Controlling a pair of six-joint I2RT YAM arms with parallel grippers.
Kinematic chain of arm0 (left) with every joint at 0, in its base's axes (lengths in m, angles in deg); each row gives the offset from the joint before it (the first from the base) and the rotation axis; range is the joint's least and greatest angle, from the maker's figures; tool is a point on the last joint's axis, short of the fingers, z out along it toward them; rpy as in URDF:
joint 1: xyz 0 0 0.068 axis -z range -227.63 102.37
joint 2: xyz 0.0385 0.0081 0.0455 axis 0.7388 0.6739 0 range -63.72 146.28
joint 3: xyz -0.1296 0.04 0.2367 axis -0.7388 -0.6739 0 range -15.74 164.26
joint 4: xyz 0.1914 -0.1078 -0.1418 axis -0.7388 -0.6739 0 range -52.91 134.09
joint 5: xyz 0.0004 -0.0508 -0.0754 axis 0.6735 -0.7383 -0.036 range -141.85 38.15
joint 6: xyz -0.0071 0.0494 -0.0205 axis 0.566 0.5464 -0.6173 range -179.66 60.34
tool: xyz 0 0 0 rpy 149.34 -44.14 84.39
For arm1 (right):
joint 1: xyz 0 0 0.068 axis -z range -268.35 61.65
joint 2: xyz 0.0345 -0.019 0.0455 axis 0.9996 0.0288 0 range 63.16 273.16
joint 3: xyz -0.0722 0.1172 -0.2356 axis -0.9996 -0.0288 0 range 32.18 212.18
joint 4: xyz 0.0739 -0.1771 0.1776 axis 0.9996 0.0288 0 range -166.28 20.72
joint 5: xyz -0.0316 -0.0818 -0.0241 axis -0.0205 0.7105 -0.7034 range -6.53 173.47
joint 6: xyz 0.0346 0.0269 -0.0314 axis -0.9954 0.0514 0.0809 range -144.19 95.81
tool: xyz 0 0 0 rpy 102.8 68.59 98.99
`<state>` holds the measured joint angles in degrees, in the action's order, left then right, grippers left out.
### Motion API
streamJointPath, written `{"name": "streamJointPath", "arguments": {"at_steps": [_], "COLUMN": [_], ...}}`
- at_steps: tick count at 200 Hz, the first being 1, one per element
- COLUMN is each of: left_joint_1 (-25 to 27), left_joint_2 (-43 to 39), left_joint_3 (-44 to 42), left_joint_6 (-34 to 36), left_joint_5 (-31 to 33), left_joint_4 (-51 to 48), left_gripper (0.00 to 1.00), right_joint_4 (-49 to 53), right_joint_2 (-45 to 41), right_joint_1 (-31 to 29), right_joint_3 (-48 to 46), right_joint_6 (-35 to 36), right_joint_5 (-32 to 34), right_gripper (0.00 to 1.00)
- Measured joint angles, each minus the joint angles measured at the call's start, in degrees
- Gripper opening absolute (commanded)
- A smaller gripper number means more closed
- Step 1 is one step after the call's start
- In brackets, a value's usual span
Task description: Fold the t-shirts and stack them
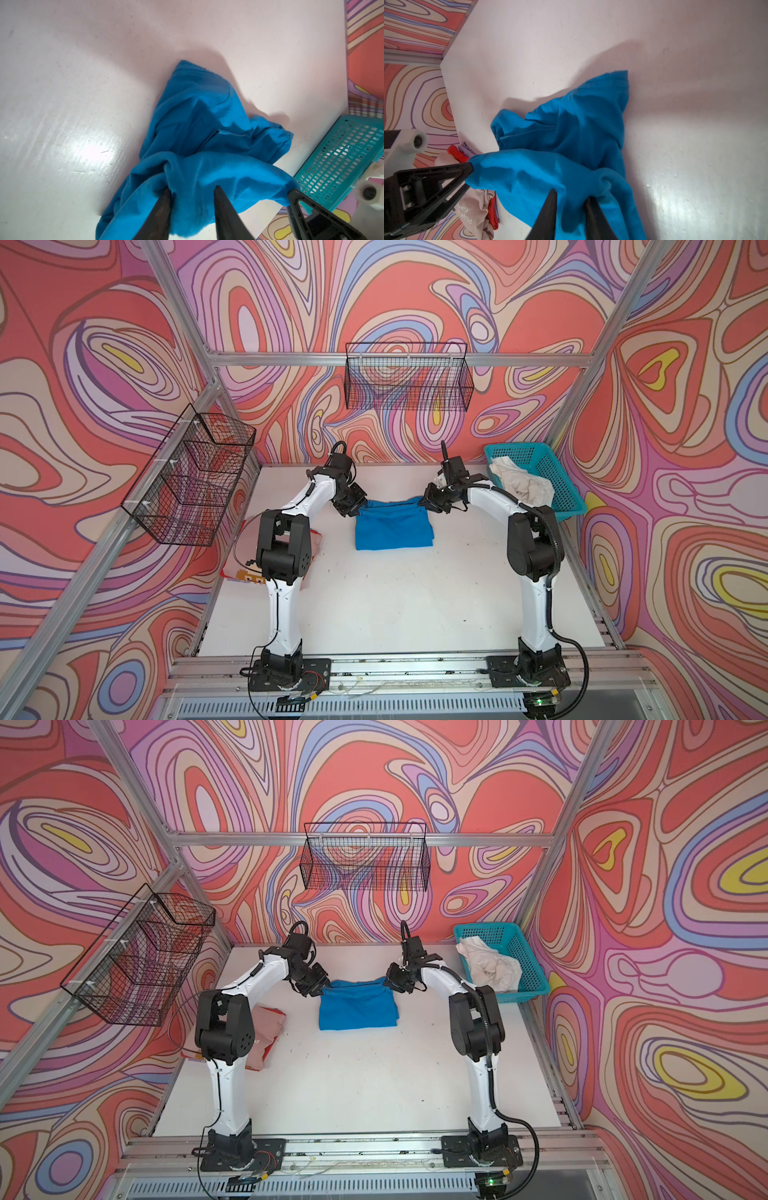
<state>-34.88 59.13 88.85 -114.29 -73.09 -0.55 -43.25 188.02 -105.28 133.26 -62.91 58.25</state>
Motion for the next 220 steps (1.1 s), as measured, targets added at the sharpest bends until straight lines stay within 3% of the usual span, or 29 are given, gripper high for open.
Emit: {"name": "streamJointPath", "arguments": {"at_steps": [11, 42, 69, 114, 137, 179, 220], "left_joint_1": [-0.07, -0.07, -0.07, 0.52, 3.19, 7.48, 6.91], "left_joint_2": [0.63, 0.26, -2.43, -20.59, -24.26, -13.64, 0.79], "left_joint_3": [1.75, 5.55, 5.38, -17.77, -24.68, -22.27, -5.79], "left_joint_6": [0.0, -0.02, 0.0, -1.64, -2.19, -2.12, 1.6], "left_joint_5": [-0.02, 0.07, 0.09, -0.35, -0.5, -1.86, -0.81], "left_joint_4": [-0.57, -0.96, -0.61, 7.72, 12.09, 16.33, 12.35], "left_gripper": [0.52, 0.76, 0.79, 0.78, 0.75, 0.69, 0.69], "right_joint_4": [0.2, 0.94, 0.07, -8.59, -13.14, -16.76, -16.09], "right_joint_2": [0.48, 0.66, -0.61, -13.16, -15.56, -7.85, 1.7], "right_joint_1": [0.15, 0.74, 0.9, -1.16, -4.48, -6.69, -4.98], "right_joint_3": [1.31, 5.29, 5.49, -14.56, -21.38, -18.82, -6.73], "right_joint_6": [0.26, 0.68, 1.44, 1.09, 0.66, 0.28, 0.48], "right_joint_5": [-0.07, 0.48, 2.12, 2.93, 1.84, -0.42, 0.04], "right_gripper": [0.35, 0.39, 0.4, 0.35, 0.3, 0.28, 0.28]}}
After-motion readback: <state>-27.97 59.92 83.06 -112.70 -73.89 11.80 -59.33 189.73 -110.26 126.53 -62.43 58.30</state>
